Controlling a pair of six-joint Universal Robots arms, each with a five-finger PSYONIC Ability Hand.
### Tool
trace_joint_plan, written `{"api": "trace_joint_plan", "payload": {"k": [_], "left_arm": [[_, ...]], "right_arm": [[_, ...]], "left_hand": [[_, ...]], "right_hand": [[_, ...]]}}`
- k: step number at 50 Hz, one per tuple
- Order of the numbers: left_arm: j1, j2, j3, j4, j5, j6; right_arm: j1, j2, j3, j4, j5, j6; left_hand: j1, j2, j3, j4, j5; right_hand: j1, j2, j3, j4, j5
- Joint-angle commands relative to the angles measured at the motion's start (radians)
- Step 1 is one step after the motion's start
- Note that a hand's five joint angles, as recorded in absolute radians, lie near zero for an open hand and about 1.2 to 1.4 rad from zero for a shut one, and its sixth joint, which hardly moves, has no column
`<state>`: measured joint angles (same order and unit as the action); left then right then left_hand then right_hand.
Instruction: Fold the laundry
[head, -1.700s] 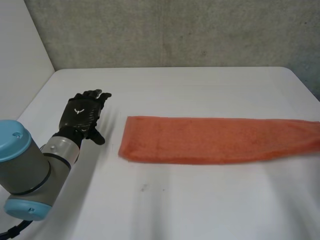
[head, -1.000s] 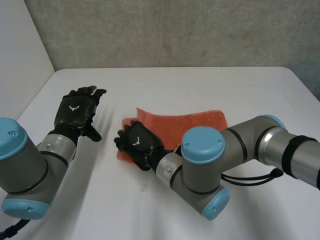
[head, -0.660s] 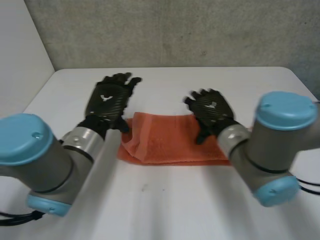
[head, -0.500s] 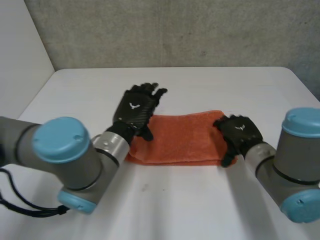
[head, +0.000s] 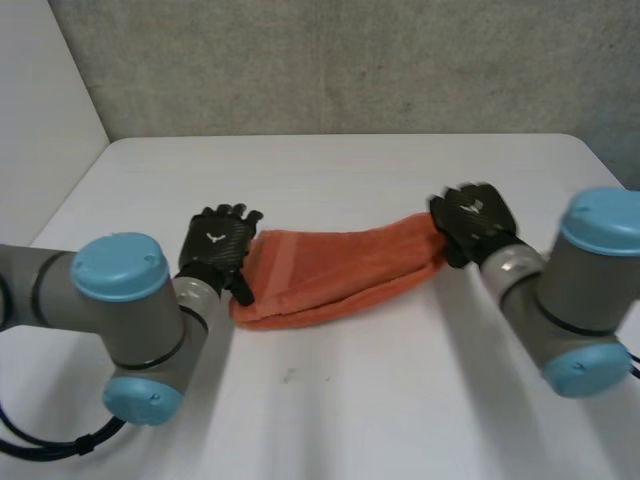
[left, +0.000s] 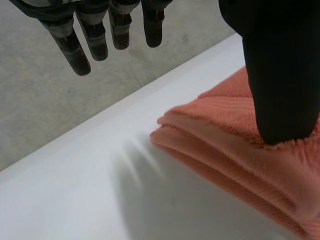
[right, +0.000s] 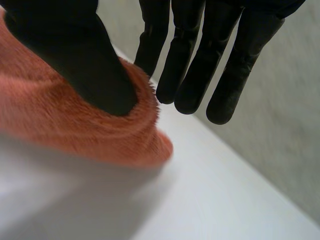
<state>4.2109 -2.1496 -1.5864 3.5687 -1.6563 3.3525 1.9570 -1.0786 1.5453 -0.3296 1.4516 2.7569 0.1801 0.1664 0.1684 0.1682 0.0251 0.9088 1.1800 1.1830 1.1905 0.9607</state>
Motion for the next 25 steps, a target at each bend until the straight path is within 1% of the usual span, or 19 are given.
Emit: {"api": "trace_joint_plan", "payload": {"k": [1,2,3,5,6,8,9,10,12,16,17,18,19,20,21,22,23,24,25], "left_arm": [[0.032,0.134,-0.096,-0.005,-0.003,-0.013],[0.044,0.16,-0.118,-0.005,-0.003,-0.015],[0.057,0.184,-0.139,-0.005,-0.003,-0.018],[0.064,0.203,-0.158,-0.005,-0.002,-0.022],[0.072,0.215,-0.173,-0.007,-0.002,-0.025],[0.081,0.224,-0.182,-0.007,-0.002,-0.027],[0.095,0.234,-0.19,-0.007,-0.003,-0.027],[0.095,0.234,-0.19,-0.007,-0.003,-0.027],[0.129,0.249,-0.198,-0.007,0.0,-0.03],[0.152,0.249,-0.198,-0.005,0.004,-0.03],[0.158,0.249,-0.195,-0.004,0.004,-0.031],[0.158,0.249,-0.195,-0.004,0.004,-0.031],[0.162,0.249,-0.187,-0.002,0.004,-0.034],[0.162,0.249,-0.179,-0.002,0.006,-0.041],[0.162,0.249,-0.179,-0.002,0.006,-0.041],[0.162,0.247,-0.169,0.004,0.009,-0.05],[0.161,0.244,-0.15,0.004,0.01,-0.065],[0.161,0.244,-0.15,0.004,0.01,-0.065],[0.156,0.241,-0.129,0.004,0.01,-0.083]], "right_arm": [[0.267,0.141,-0.291,0.099,-0.006,-0.005],[0.308,0.176,-0.342,0.121,-0.016,-0.005],[0.309,0.177,-0.343,0.121,-0.016,-0.005],[0.385,0.267,-0.43,0.138,-0.046,-0.005],[0.385,0.267,-0.43,0.138,-0.046,-0.005],[0.416,0.312,-0.462,0.139,-0.069,-0.005],[0.439,0.353,-0.488,0.141,-0.103,-0.008],[0.439,0.353,-0.488,0.141,-0.103,-0.008],[0.451,0.419,-0.534,0.153,-0.137,-0.008],[0.456,0.43,-0.567,0.169,-0.128,-0.003],[0.456,0.416,-0.57,0.172,-0.117,0.0],[0.456,0.416,-0.57,0.172,-0.117,0.0],[0.45,0.389,-0.565,0.172,-0.097,0.009],[0.447,0.347,-0.553,0.172,-0.067,0.032],[0.447,0.347,-0.553,0.172,-0.066,0.032],[0.444,0.301,-0.536,0.172,-0.031,0.071],[0.441,0.254,-0.51,0.17,-0.001,0.126],[0.441,0.253,-0.51,0.17,0.0,0.127],[0.425,0.215,-0.483,0.164,0.022,0.185]], "left_hand": [[0.007,0.021,0.019,0.019,-0.013],[0.001,0.015,0.013,0.013,-0.018],[-0.002,0.012,0.01,0.01,-0.021],[-0.005,0.009,0.007,0.007,-0.024],[-0.005,0.009,0.007,0.007,-0.024],[-0.006,0.008,0.006,0.006,-0.025],[-0.006,0.008,0.006,0.006,-0.025],[-0.006,0.008,0.006,0.006,-0.025],[-0.006,0.008,0.006,0.006,-0.025],[-0.006,0.008,0.006,0.006,-0.025],[-0.006,0.008,0.006,0.006,-0.025],[-0.006,0.008,0.006,0.006,-0.025],[-0.005,0.009,0.007,0.007,-0.024],[-0.005,0.009,0.007,0.007,-0.024],[-0.005,0.009,0.007,0.007,-0.024],[-0.002,0.012,0.01,0.01,-0.021],[0.001,0.015,0.013,0.013,-0.018],[0.001,0.015,0.013,0.013,-0.018],[0.001,0.015,0.013,0.013,-0.018]], "right_hand": [[0.488,0.216,0.213,0.206,0.261],[0.488,0.216,0.213,0.206,0.261],[0.488,0.216,0.213,0.206,0.261],[0.488,0.216,0.213,0.206,0.261],[0.488,0.216,0.213,0.206,0.261],[0.488,0.216,0.213,0.206,0.261],[0.488,0.216,0.213,0.206,0.261],[0.488,0.216,0.213,0.206,0.261],[0.488,0.216,0.213,0.206,0.261],[0.488,0.216,0.213,0.206,0.261],[0.416,0.145,0.142,0.134,0.189],[0.415,0.144,0.141,0.133,0.189],[-0.128,-0.4,-0.403,-0.41,-0.355],[-0.596,-0.867,-0.87,-0.878,-0.822],[-0.601,-0.872,-0.875,-0.882,-0.827],[-0.731,-1.003,-1.006,-1.013,-0.958],[-0.734,-1.005,-1.009,-1.016,-0.961],[-0.734,-1.005,-1.009,-1.016,-0.961],[-0.734,-1.005,-1.009,-1.016,-0.961]]}}
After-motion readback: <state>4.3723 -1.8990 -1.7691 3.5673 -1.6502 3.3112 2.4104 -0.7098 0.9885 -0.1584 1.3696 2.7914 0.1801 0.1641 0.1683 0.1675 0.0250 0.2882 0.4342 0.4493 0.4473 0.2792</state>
